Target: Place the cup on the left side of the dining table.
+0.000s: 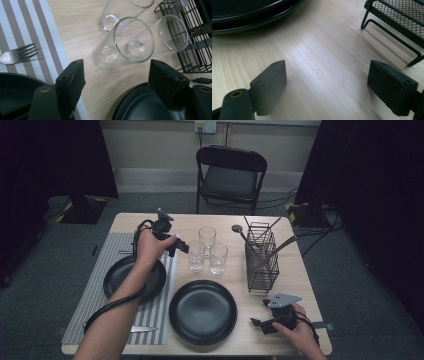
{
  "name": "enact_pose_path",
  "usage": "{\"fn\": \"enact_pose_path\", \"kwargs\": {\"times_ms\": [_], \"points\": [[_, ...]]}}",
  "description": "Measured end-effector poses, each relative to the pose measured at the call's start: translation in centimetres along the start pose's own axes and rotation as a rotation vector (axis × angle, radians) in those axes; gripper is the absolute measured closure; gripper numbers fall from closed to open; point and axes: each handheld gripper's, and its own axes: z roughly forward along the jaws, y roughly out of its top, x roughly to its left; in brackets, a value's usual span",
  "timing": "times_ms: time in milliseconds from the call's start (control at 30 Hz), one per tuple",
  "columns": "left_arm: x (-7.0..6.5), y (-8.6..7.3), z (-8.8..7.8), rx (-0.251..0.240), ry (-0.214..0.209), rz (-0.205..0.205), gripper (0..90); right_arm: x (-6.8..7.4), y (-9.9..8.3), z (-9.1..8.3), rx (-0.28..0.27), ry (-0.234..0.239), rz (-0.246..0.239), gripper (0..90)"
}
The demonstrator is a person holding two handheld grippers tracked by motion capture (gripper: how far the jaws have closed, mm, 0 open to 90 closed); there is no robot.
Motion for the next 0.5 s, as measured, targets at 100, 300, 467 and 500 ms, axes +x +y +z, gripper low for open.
{"fn": "enact_pose_path", "kwargs": {"times_ms": [100, 300, 467, 500], "points": [[-0.1, 0.1, 0.2, 0.007, 0.003, 0.006, 28.4, 0.0, 0.0, 0.0, 0.000, 0.000, -0.001, 14.9], [-0.4, 0.4, 0.7, 0.008, 0.002, 0.008, 28.2, 0.0, 0.0, 0.0, 0.000, 0.001, 0.000, 14.9], [-0.3, 0.8, 1.2, 0.012, 0.001, 0.011, 28.2, 0.0, 0.0, 0.0, 0.000, 0.000, -0.001, 14.9], [-0.3, 0.9, 1.4, 0.011, 0.002, 0.009, 28.2, 0.0, 0.0, 0.0, 0.000, 0.000, 0.000, 14.9]]}}
